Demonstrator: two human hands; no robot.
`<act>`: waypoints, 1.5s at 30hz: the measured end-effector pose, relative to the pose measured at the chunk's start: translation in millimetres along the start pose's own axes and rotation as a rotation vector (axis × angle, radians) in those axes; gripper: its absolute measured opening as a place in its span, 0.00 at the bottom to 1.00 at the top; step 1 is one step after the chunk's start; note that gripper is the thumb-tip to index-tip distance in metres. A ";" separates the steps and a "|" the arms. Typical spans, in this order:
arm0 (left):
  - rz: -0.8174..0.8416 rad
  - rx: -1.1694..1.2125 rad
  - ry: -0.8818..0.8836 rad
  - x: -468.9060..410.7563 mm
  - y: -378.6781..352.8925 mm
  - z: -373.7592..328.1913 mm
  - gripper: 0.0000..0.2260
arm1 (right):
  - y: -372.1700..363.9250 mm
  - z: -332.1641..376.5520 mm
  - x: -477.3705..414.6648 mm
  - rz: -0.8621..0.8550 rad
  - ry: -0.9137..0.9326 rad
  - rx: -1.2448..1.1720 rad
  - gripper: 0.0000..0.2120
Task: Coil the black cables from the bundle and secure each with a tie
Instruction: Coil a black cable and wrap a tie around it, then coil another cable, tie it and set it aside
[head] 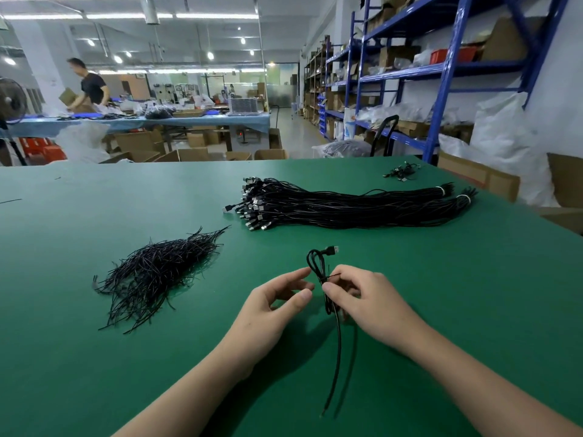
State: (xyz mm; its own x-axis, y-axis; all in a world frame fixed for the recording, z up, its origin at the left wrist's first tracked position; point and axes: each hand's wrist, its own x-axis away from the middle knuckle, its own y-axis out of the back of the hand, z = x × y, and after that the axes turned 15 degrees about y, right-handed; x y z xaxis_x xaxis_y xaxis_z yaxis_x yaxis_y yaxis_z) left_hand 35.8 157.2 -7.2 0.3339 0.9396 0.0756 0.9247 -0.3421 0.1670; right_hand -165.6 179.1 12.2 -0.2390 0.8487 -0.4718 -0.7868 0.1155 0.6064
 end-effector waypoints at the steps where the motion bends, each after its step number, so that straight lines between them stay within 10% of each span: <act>1: -0.007 -0.041 -0.010 0.3 0.3 0.6 0.15 | 8.8 -4.0 -2.7 0.013 -0.027 0.093 0.09; 6: -0.035 -0.168 -0.043 -0.5 -2.4 4.0 0.14 | 65.6 -35.2 -12.1 0.157 -0.192 0.594 0.09; 15: -0.069 -0.285 -0.103 -1.4 -9.0 6.1 0.11 | 107.9 -69.9 -14.8 0.382 -0.560 0.784 0.10; 19: -0.089 -0.379 -0.052 -10.8 -9.5 0.5 0.09 | 84.1 -52.3 -19.9 0.259 -0.280 1.080 0.14; 33: -0.402 -0.982 0.010 -200.0 40.0 -31.3 0.25 | -35.4 -50.4 -35.3 0.082 -0.082 0.568 0.25; 45: -0.594 -1.231 -0.187 -249.7 48.7 -22.9 0.09 | -33.9 -49.2 -35.4 0.076 -0.059 0.572 0.23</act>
State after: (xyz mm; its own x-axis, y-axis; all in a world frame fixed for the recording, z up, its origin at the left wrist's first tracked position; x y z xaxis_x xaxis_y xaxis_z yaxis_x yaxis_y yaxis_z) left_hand -6.7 -94.4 4.5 0.0598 0.9018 -0.4280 0.2121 0.4075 0.8882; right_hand -158.5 119.8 -23.2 -0.2373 0.8911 -0.3869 -0.3322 0.2998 0.8943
